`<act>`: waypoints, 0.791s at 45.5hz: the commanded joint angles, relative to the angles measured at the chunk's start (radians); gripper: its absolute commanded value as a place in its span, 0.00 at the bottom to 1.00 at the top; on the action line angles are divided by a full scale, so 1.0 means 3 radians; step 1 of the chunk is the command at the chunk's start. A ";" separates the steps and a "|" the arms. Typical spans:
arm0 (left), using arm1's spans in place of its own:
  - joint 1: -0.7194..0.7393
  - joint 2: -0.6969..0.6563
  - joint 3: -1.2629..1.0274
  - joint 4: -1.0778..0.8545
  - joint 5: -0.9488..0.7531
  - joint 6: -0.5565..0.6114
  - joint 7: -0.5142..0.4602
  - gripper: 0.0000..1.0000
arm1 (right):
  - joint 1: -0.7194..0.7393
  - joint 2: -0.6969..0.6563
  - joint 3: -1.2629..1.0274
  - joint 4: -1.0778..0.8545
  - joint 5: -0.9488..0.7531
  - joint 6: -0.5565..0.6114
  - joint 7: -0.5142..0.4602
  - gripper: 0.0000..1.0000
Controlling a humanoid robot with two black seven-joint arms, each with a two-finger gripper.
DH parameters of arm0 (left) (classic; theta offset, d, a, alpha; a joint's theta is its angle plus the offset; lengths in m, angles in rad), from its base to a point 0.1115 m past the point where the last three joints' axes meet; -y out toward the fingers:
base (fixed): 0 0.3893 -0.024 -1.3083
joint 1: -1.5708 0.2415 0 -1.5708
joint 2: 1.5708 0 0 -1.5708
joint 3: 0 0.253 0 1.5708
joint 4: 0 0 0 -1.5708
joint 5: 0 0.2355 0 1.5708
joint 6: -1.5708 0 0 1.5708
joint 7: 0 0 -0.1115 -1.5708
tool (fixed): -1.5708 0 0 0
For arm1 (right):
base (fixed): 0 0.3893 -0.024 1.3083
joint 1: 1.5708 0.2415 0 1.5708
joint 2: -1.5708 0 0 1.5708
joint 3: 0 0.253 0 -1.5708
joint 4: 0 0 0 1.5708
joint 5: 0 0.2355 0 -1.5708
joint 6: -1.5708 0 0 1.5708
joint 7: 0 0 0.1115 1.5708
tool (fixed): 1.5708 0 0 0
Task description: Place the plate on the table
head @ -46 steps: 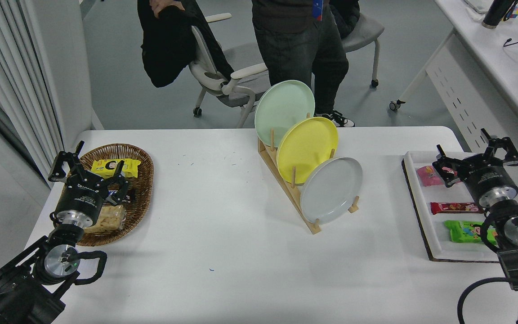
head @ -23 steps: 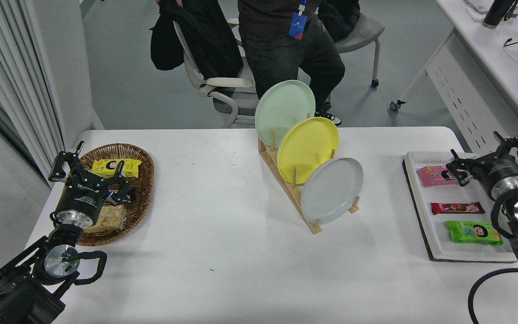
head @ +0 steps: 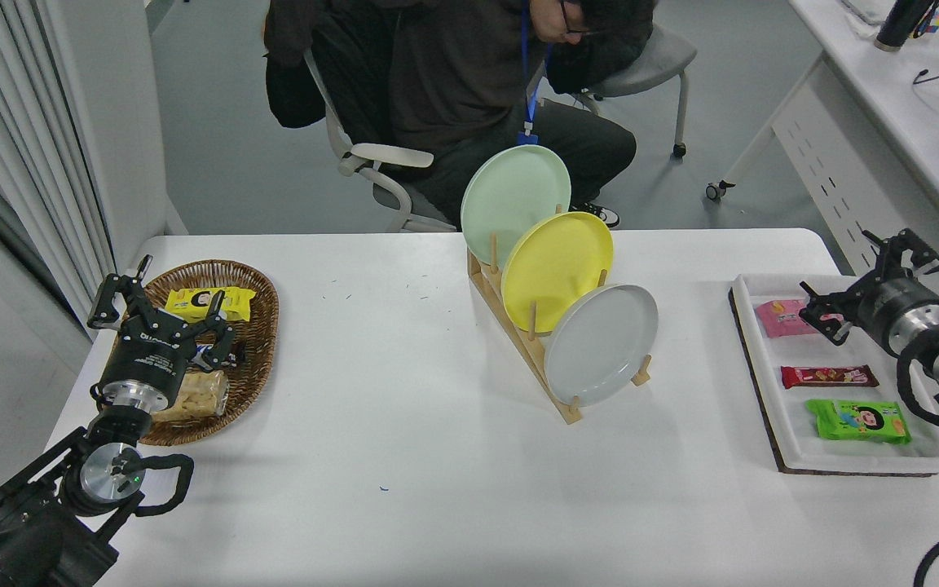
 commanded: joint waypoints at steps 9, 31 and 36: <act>0.0000 0.0000 0.0000 0.0000 0.0000 0.0000 -0.0001 0.98 | 0.0186 -0.0593 -0.0744 0.0591 -0.0019 0.0338 0.0000 1.00; 0.0000 0.0000 0.0000 0.0000 0.0000 0.0000 -0.0001 0.98 | 0.0585 -0.0925 -0.1521 0.0596 -0.0101 0.0619 -0.0005 1.00; 0.0000 0.0000 0.0000 0.0000 0.0000 0.0000 -0.0001 0.98 | 0.0666 -0.0966 -0.1735 0.0596 -0.0116 0.0895 -0.0005 1.00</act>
